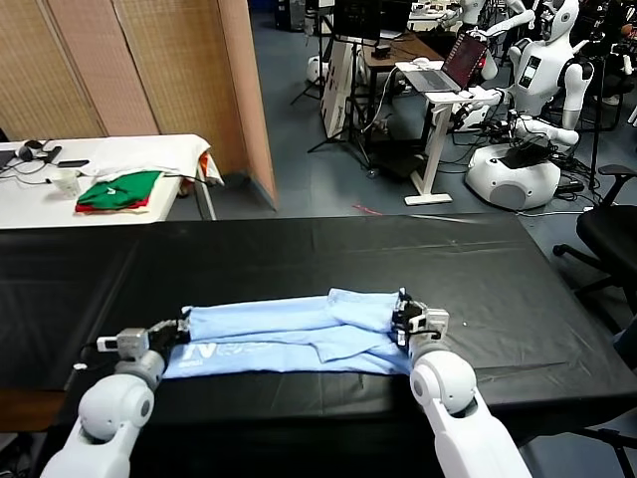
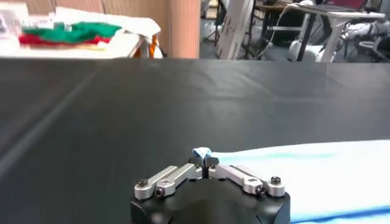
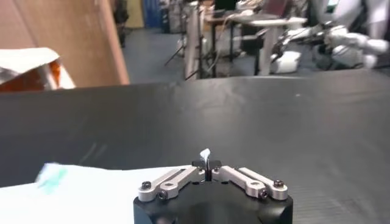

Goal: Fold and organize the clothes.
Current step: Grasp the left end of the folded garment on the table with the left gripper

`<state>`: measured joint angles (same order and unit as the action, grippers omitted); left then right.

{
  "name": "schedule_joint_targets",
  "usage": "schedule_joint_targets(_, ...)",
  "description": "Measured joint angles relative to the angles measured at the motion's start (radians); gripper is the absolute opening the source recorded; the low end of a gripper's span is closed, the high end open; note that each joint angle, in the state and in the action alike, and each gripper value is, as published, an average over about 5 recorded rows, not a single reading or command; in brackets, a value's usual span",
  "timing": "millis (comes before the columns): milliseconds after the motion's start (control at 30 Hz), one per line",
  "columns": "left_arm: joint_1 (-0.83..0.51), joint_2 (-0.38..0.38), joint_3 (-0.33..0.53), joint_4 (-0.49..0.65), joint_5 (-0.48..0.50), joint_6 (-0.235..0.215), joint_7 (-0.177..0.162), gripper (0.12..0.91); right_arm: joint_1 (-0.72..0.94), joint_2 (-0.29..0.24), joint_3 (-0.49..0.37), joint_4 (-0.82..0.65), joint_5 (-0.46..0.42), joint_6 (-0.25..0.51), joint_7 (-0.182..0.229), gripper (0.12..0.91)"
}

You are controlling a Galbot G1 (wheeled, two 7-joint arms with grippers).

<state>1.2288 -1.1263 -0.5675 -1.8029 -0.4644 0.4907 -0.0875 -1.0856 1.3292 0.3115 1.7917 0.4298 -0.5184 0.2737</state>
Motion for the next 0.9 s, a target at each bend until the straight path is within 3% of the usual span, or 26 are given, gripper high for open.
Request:
schedule_joint_targets(67,-0.008,-0.001,0.0,0.002,0.008,-0.007,0.005,0.158,-0.008,-0.009,0.008,0.013,0.0,-0.003,-0.039,0.325)
schedule_joint_targets(167,-0.005,-0.003,-0.005,-0.006,0.019,-0.02,0.014,0.237,-0.021,-0.022,0.021,0.041,-0.001,-0.003,-0.081,0.514)
schedule_joint_targets(300,0.013,-0.005,-0.019,-0.028,0.04,-0.03,0.017,0.501,-0.044,-0.034,0.038,0.086,-0.001,-0.003,-0.107,0.757)
schedule_joint_targets(400,0.031,-0.006,-0.033,-0.045,0.046,-0.032,0.015,0.69,-0.071,-0.044,0.05,0.128,-0.001,-0.003,-0.122,0.873)
schedule_joint_targets(500,0.057,-0.012,-0.053,-0.067,0.03,-0.036,0.014,0.844,-0.104,-0.053,0.062,0.171,0.0,0.0,-0.133,0.9)
schedule_joint_targets(567,0.079,-0.018,-0.069,-0.081,0.01,-0.042,0.015,0.896,-0.125,-0.06,0.073,0.195,0.001,0.003,-0.138,0.905)
schedule_joint_targets(900,0.158,-0.043,-0.131,-0.08,-0.11,-0.064,0.028,0.907,-0.184,-0.069,0.105,0.258,0.004,0.018,-0.142,0.907)
